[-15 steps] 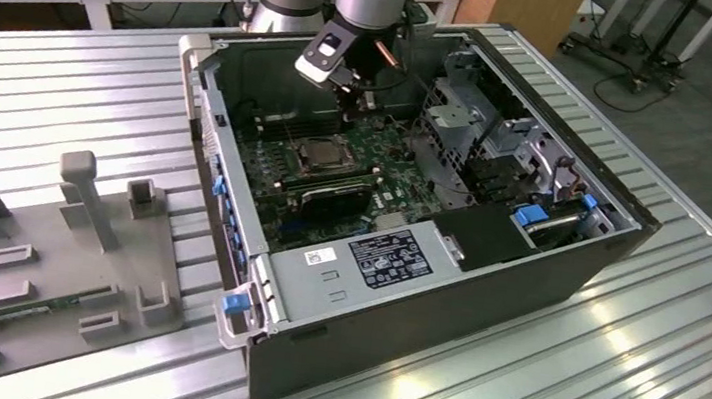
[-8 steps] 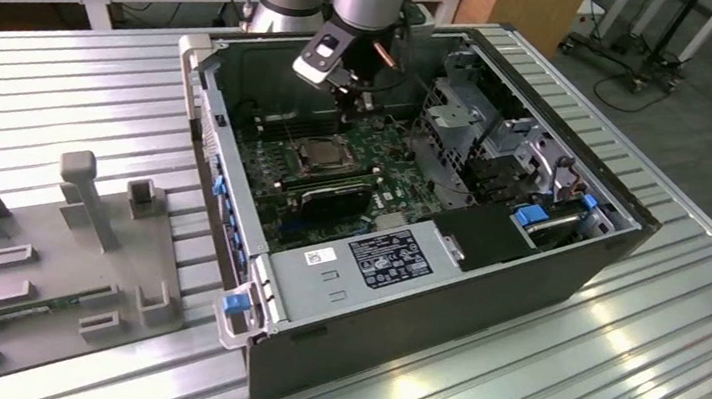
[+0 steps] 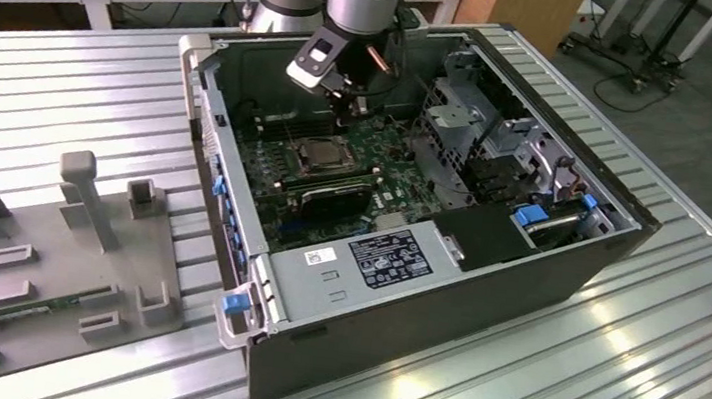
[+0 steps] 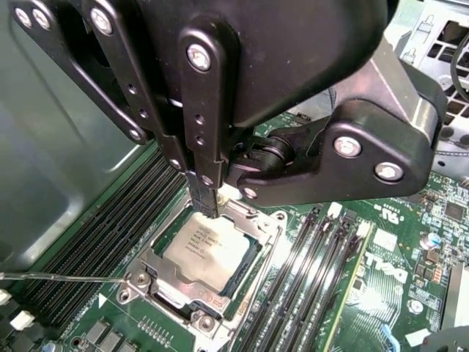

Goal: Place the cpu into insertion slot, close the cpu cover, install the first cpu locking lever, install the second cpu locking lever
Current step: 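Close the cpu cover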

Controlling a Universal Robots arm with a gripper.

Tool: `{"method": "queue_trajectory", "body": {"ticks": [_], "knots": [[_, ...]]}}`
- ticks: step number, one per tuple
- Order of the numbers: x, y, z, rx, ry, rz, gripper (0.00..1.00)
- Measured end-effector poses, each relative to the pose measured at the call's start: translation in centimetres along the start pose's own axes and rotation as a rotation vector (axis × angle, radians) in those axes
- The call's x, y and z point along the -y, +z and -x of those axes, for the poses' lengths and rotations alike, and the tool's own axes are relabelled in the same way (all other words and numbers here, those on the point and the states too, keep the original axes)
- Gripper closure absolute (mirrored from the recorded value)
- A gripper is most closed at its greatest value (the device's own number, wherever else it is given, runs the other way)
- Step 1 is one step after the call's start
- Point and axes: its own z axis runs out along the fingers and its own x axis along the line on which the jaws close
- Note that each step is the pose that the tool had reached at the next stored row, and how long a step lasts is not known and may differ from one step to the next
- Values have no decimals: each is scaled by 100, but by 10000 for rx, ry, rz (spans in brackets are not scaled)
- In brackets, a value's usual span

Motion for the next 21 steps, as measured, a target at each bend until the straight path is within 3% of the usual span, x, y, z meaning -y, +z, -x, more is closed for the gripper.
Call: {"method": "queue_trajectory", "body": {"ticks": [7,12,16,21], "knots": [[0,3,0,-3,-34,1,90],[1,8,0,-17,-331,-7,90],[1,13,0,-36,-723,-18,90],[1,22,0,-77,-1594,-41,90]]}}
